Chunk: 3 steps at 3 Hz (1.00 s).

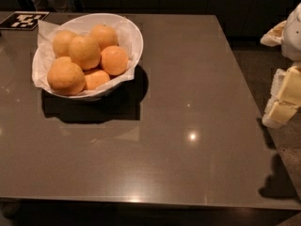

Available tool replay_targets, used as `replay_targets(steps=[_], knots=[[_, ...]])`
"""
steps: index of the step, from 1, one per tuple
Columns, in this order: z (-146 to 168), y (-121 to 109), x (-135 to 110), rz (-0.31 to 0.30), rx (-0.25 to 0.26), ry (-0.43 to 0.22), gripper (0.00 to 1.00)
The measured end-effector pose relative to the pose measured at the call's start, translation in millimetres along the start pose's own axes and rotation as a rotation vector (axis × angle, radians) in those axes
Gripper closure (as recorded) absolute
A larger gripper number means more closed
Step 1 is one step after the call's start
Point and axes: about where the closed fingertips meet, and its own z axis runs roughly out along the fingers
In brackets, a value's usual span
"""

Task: Pick orange from white bowl

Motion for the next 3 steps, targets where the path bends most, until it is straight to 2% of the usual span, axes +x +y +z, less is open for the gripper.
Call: replay_targets(steps=[1,2,3], knots=[[0,0,0,0.000,0.000,0.000,0.00],[-3,-3,-10,-0.022,0.000,-0.015,0.00],[-11,-15,-42,-0.102,0.003,-0.013,0.00]])
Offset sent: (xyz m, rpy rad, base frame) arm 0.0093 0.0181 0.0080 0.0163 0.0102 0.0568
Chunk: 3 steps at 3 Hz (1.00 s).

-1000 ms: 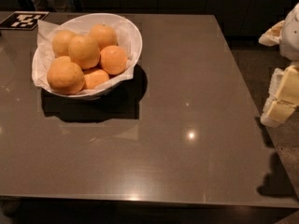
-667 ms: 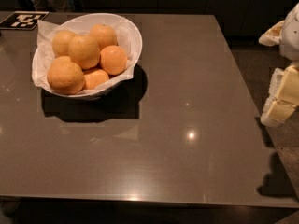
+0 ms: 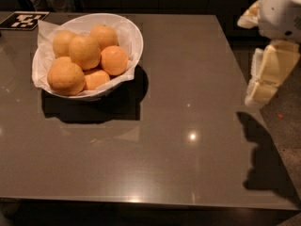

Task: Pick orange from white bowl

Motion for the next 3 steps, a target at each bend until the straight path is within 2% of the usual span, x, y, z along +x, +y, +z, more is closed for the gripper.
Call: replay_targets(steps=[2,3], knots=[[-21,-29,-81,-0.239,0.032,-0.019,0.00],[-25,-34,-87,-0.242,0.061,-0.036,0.00]])
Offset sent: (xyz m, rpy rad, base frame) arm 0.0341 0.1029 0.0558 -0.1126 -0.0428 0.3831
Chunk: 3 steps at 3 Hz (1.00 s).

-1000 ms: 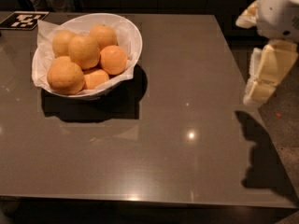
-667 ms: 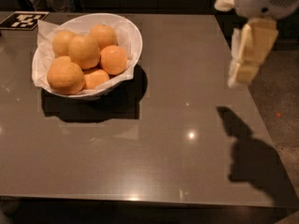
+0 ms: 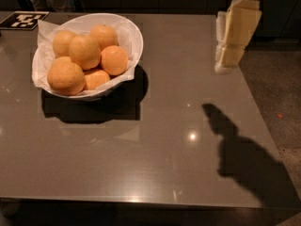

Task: Pick orange from white bowl

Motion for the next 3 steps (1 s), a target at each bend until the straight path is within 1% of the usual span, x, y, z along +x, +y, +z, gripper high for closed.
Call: replay_targets(steps=[1,2,3], knots=[[4,-16,-12,-0.031,0.029,-0.027,0.00],[20,-44,-30,-0.088,0.012,-0.038,0.00],[44,-76,-70,-0.201,0.010,-0.055,0.00]])
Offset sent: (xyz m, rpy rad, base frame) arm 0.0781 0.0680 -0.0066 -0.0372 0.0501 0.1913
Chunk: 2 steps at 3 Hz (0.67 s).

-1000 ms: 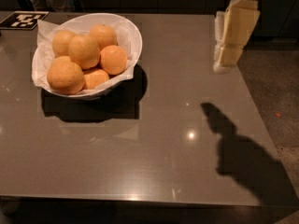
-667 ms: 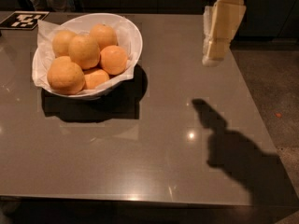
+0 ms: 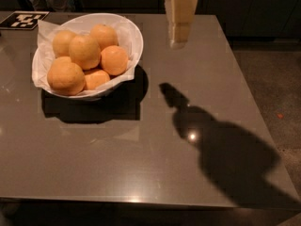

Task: Pick orange from white bowl

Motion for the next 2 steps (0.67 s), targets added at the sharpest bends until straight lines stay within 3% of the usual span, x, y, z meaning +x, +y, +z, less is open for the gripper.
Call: replay_targets(steps=[1,2], knots=[[0,0,0,0.000,0.001,0.000,0.00],[16,-18,-27,-0.090,-0.004,-0.010,0.00]])
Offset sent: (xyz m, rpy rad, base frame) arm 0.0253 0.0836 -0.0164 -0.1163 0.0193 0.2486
